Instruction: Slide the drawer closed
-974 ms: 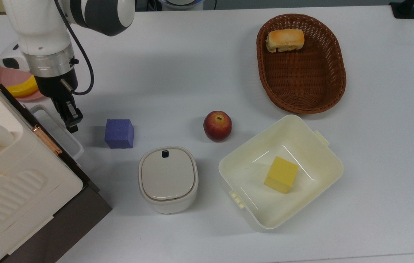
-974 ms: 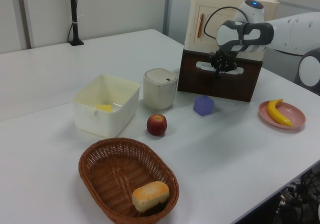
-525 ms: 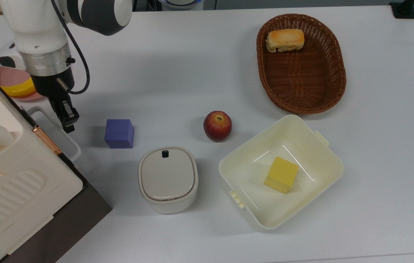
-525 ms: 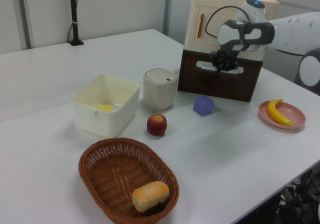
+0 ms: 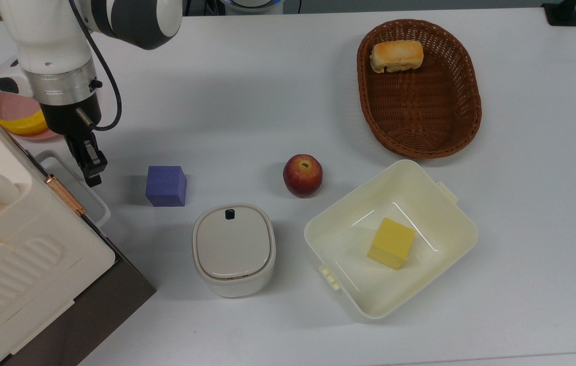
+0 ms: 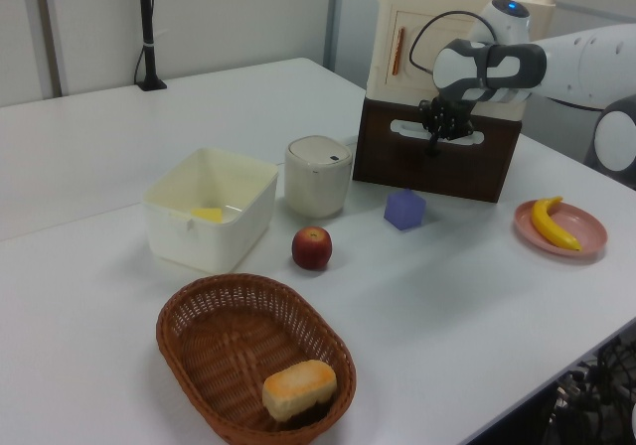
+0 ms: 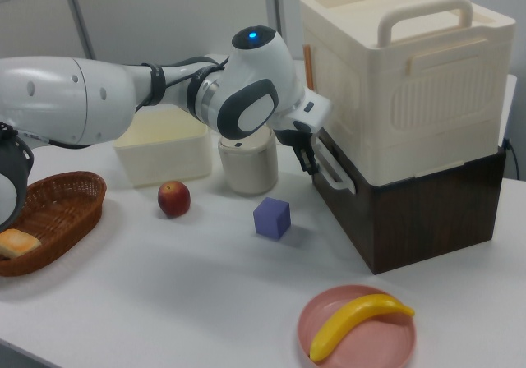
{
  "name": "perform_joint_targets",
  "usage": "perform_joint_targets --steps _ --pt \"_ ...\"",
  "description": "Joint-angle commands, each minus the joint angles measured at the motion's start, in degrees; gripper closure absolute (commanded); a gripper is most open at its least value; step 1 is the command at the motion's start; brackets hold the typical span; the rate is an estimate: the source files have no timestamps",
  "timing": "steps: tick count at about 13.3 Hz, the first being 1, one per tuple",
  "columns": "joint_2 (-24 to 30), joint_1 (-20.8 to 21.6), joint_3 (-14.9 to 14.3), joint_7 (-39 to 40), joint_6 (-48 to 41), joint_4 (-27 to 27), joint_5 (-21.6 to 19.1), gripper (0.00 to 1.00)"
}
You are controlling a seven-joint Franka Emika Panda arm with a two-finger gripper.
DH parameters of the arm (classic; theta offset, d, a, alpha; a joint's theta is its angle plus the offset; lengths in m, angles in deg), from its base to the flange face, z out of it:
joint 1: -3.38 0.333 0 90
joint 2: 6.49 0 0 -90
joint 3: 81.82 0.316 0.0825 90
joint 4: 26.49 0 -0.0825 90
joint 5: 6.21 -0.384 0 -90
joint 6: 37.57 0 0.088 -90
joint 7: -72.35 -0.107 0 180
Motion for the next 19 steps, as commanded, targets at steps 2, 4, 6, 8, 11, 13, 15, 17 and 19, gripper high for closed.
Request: perform_joint_targets --steps 2,4,6,8,11,13,15,17,19 --pt "-0.6 2.6 2.3 1.8 1.7 -1.1 4.8 1.00" --pt "-0.5 5.0 2.9 1.9 0.5 -1.9 7.4 1.00" --pt "0.1 7.6 3.8 1.9 -2.6 -2.2 10.5 1.00" --pt "2.3 8.3 6.2 5.0 -7.8 -2.1 12.5 1.00" --pt "8.7 8.3 8.5 10.6 -18.6 -1.9 12.3 1.00" --pt "13.2 8.3 9.8 14.7 -24.6 -2.0 12.0 1.00" --pt "16.5 8.3 10.0 19.1 -30.4 -2.1 11.9 1.00" --pt "19.1 8.4 9.9 20.5 -34.1 -1.9 11.0 0.67" --pt "20.9 8.6 10.3 20.9 -36.6 -1.7 9.3 0.00"
